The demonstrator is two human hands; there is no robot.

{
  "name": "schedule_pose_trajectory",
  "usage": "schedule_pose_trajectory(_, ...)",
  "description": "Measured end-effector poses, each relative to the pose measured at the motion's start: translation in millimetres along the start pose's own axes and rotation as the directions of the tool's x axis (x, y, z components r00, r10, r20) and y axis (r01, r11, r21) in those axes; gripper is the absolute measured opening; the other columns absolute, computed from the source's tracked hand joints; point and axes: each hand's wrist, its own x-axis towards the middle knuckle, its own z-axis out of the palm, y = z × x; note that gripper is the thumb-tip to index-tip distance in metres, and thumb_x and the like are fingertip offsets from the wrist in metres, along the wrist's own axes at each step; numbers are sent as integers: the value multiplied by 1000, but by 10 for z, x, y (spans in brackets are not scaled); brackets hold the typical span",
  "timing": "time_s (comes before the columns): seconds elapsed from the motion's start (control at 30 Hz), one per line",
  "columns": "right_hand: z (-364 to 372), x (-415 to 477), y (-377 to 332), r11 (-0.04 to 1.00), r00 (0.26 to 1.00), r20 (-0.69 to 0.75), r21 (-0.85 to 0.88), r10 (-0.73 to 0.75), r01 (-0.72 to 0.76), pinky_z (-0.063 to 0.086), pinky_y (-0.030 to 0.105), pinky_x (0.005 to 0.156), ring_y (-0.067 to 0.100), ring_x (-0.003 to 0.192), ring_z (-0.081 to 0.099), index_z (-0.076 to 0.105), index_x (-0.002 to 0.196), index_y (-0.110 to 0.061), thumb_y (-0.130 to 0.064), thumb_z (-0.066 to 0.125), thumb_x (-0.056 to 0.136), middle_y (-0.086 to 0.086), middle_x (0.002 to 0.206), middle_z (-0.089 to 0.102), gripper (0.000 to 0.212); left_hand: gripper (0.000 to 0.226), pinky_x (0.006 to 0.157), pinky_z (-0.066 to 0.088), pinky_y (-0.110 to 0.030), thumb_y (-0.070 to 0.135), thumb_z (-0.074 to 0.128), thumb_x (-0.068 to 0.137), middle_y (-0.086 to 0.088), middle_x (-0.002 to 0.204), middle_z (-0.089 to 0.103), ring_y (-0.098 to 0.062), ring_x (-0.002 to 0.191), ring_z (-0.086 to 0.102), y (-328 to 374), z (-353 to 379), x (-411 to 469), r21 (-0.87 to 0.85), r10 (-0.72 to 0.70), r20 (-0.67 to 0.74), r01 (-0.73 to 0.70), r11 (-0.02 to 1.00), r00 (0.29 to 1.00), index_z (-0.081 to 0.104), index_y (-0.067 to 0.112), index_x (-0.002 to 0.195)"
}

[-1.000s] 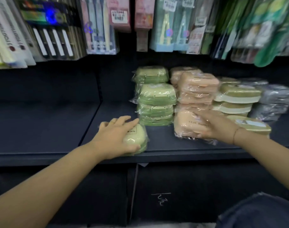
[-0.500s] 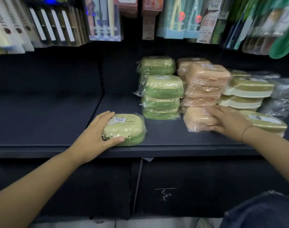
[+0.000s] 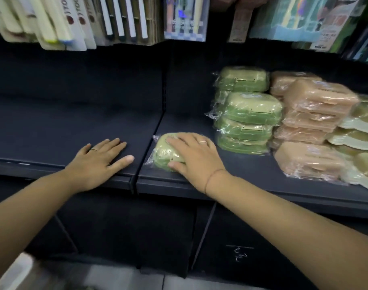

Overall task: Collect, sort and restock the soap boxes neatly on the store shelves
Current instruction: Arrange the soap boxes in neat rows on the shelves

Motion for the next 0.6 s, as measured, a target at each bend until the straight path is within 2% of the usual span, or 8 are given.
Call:
schedule_pose_trajectory(0.23,325,1247,392,961,963,-52,91,266,-260,3,50,116,22,144,17,34,147,-36,-24,50,97,-7,156,27,54,114,122,-2,-36,91,-18,56,16,163,0,-3,149,-3,12,89,22,28,63,-86,-60,998,994,7,39,154)
schedule_pose_trajectory(0.33,377,1574,595,935,936,-45,74,350,-346,1,56,117,23,146,14,31,148,-36,-23,47,99,-6,159,22,53,106,122,-2,-36,86,-15,62,16,163,1,-3,149,-4,13,107,14,32,64,-115,-61,998,991,8,39,154)
schedule_pose_trajectory(0.5,511,1696,678,958,955,-78,27,287,-286,-4,58,116,21,147,13,31,149,-31,-25,44,100,-3,159,22,52,103,122,0,-38,86,-14,68,13,163,5,-6,149,-2,38,114,-35,47,58,-119,-53,997,991,11,37,155)
schedule_pose_trajectory(0.6,538,1710,679,954,949,-95,11,299,-300,-4,57,116,23,147,13,30,149,-27,-23,43,99,0,159,22,52,96,122,1,-40,83,-4,75,10,164,7,-9,150,1,43,93,-47,37,48,-90,-45,998,995,15,34,155)
